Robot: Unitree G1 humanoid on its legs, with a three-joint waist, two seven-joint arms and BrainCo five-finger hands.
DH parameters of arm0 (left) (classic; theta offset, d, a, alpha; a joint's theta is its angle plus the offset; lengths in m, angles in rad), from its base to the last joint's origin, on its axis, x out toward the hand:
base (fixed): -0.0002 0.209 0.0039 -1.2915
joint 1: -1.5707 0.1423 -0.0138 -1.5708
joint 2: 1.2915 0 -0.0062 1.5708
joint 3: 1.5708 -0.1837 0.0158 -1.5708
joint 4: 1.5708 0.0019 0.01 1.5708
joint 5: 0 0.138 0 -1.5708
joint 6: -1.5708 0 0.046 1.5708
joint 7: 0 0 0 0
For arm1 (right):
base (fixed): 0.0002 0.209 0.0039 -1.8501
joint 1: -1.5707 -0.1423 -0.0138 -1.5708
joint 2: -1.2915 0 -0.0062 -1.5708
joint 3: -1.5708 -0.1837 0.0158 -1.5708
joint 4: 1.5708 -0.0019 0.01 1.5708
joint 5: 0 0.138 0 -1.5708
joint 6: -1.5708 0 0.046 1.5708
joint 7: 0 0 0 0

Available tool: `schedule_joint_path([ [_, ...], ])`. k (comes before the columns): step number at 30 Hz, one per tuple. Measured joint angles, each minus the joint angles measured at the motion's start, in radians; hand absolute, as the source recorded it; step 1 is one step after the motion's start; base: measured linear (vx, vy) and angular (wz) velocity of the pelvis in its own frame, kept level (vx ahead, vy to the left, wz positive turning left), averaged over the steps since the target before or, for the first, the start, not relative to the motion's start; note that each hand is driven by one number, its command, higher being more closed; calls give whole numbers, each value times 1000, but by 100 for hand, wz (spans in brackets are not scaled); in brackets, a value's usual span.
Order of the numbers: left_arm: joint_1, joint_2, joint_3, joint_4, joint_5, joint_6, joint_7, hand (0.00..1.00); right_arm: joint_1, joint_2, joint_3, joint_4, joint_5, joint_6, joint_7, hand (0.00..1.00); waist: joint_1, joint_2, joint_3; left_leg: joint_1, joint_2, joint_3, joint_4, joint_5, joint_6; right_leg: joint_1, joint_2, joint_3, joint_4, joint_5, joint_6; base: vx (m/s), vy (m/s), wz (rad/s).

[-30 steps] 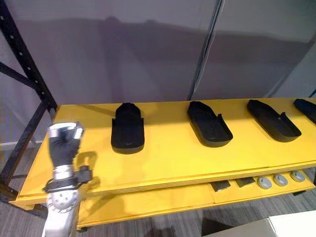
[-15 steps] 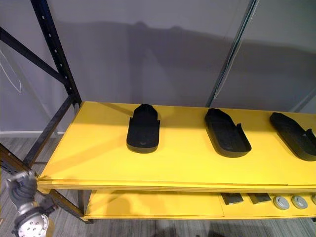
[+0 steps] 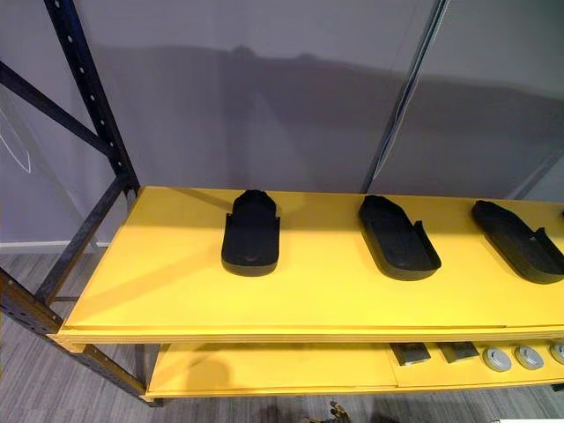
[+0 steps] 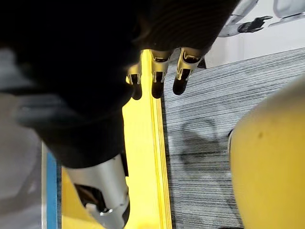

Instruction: Walk over and take plastic housings, then place them on the shelf

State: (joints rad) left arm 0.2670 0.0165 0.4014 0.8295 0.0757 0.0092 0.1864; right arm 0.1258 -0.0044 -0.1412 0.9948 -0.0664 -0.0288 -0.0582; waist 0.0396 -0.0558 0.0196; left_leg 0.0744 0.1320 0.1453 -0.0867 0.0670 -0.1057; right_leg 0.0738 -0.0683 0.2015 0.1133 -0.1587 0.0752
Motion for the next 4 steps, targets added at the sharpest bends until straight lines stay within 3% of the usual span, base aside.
schedule_joint_path([
  [4, -31, 26, -39, 51, 24, -8, -17, 0, -14, -5, -18, 9, 0, 1, -1, 0, -2, 6, 5, 1, -5, 14, 0, -4, -2, -7, -4, 13, -1, 0, 0, -3, 21, -10],
])
